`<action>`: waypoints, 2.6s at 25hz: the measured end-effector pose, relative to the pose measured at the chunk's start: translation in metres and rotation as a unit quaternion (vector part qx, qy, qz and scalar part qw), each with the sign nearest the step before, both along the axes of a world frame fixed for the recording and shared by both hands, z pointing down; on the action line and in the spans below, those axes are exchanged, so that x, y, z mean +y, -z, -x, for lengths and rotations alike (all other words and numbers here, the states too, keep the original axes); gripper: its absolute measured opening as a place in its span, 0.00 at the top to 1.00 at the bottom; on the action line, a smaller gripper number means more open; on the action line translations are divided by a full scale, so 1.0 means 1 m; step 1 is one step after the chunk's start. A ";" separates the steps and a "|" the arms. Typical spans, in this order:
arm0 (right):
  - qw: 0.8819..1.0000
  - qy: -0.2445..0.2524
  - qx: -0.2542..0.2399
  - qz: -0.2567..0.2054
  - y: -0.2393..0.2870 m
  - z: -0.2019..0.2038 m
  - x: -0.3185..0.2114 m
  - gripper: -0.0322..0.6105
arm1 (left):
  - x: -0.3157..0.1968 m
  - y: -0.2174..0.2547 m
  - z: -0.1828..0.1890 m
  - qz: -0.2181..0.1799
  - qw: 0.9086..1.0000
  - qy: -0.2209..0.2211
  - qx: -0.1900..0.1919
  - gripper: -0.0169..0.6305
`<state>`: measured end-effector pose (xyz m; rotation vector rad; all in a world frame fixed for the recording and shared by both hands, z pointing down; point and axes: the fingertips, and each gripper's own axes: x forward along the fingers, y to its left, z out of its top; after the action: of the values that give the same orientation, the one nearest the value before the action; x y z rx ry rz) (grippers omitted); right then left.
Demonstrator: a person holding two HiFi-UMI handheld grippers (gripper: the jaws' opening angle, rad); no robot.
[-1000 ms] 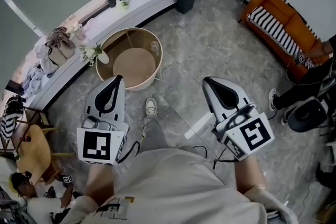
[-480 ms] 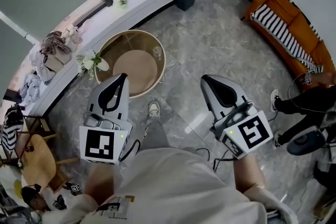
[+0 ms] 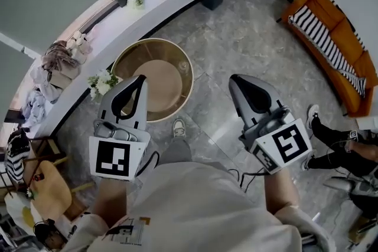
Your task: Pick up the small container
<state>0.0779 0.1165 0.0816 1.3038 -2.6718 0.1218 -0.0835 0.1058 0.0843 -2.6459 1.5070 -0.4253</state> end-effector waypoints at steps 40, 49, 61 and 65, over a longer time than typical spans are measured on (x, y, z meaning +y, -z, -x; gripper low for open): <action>0.999 0.018 0.007 0.041 -0.054 0.029 -0.184 0.94 | -0.167 -0.058 0.019 0.020 1.000 -0.010 0.006 0.96; 0.998 0.044 0.002 0.048 -0.073 0.032 -0.208 0.94 | -0.185 -0.083 -0.003 0.013 1.000 -0.017 -0.017 0.96; 0.995 0.063 0.012 0.073 -0.143 0.051 -0.257 0.94 | -0.234 -0.153 -0.015 0.040 0.998 -0.045 0.007 0.80; 0.994 0.063 0.009 0.091 -0.179 0.058 -0.270 0.94 | -0.254 -0.197 -0.015 0.059 0.997 -0.044 0.039 0.75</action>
<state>0.0198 -0.1532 0.2606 1.0754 -2.6466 0.3264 -0.0688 -0.1480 0.2811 -2.8387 1.4198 -0.4213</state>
